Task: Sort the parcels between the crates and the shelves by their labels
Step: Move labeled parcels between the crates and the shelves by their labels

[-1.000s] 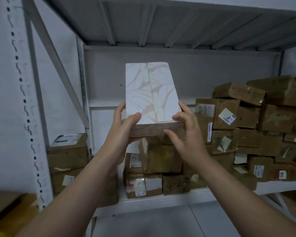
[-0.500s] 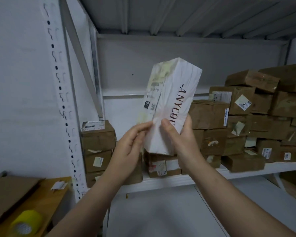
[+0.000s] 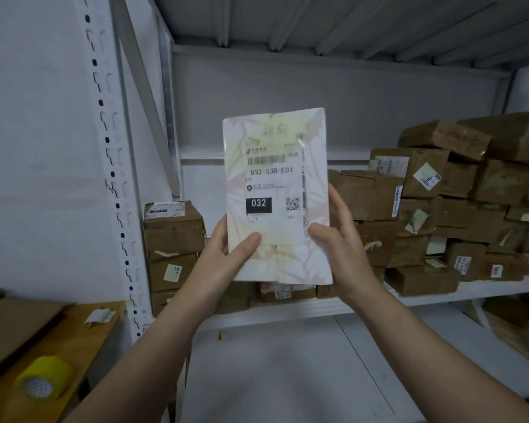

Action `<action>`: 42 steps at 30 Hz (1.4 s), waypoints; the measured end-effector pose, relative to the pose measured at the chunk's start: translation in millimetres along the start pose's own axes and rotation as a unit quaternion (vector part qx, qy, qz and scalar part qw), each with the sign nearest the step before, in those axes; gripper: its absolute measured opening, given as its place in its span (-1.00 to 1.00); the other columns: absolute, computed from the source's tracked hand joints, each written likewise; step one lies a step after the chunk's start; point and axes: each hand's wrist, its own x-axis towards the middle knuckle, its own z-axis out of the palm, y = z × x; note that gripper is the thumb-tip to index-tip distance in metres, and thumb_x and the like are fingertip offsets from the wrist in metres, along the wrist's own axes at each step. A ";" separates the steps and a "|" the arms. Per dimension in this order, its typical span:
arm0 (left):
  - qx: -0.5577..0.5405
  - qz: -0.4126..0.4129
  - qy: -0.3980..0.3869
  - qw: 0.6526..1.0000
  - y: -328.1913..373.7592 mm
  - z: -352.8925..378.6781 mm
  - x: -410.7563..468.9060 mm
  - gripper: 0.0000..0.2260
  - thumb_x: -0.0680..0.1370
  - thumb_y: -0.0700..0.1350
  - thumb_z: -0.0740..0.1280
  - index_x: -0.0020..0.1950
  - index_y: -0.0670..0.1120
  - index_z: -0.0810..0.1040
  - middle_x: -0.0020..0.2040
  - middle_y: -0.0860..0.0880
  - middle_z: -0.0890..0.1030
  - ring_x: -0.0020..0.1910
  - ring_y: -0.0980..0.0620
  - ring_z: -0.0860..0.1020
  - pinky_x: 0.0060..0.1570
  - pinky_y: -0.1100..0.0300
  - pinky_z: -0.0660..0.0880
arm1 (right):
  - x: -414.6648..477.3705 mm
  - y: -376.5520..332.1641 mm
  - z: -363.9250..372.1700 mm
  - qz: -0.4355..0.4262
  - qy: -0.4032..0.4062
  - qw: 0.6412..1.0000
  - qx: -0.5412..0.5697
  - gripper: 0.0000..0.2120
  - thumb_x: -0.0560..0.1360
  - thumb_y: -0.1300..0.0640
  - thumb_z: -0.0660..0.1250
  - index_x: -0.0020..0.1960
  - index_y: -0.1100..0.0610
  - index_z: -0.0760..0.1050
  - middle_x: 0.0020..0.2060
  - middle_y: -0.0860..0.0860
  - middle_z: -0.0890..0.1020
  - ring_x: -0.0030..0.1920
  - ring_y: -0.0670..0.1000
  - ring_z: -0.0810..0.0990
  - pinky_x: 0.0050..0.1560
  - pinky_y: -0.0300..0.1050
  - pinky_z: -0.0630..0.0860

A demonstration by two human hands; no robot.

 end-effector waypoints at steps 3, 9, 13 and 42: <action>-0.033 -0.004 0.034 0.999 -16.0 0.3 -5.5 -0.35 0.37 -0.06 0.46 0.42 0.06 0.31 0.17 0.02 0.62 0.14 0.10 0.59 -0.04 0.25 0.58 | -3.9 10.2 -2.8 0.002 -0.014 0.999 -0.052 -0.42 0.51 0.16 0.24 0.43 -0.29 0.25 0.33 -0.21 0.47 0.23 -0.16 0.54 0.09 -0.09 0.59; -0.025 0.014 0.064 0.998 -28.8 1.7 -15.8 -0.32 0.36 -0.09 0.48 0.41 0.14 0.28 0.25 0.04 0.57 0.21 0.13 0.54 0.07 0.24 0.55 | -11.1 22.6 -5.7 -0.012 -0.011 0.995 -0.099 -0.47 0.59 0.23 0.19 0.46 -0.20 0.25 0.40 -0.19 0.41 0.38 -0.16 0.39 0.35 -0.01 0.42; -0.026 0.016 0.060 0.998 -30.4 1.8 -21.0 -0.39 0.39 -0.11 0.47 0.36 0.21 0.32 0.25 0.08 0.57 0.22 0.13 0.53 0.07 0.23 0.55 | -17.4 25.2 -4.9 -0.013 -0.018 0.996 -0.089 -0.48 0.59 0.21 0.19 0.37 -0.33 0.27 0.33 -0.29 0.46 0.34 -0.21 0.42 0.26 -0.22 0.46; -0.042 -0.076 -0.113 0.990 -103.0 292.9 -121.5 -0.45 0.52 -0.22 0.38 0.45 0.08 0.33 0.25 0.15 0.57 0.23 0.14 0.52 0.25 0.01 0.47 | -210.3 -24.0 -259.1 0.096 0.261 0.946 -0.169 -0.62 0.49 0.10 0.23 0.20 -0.30 0.35 0.16 -0.22 0.55 0.17 -0.24 0.52 -0.01 -0.39 0.48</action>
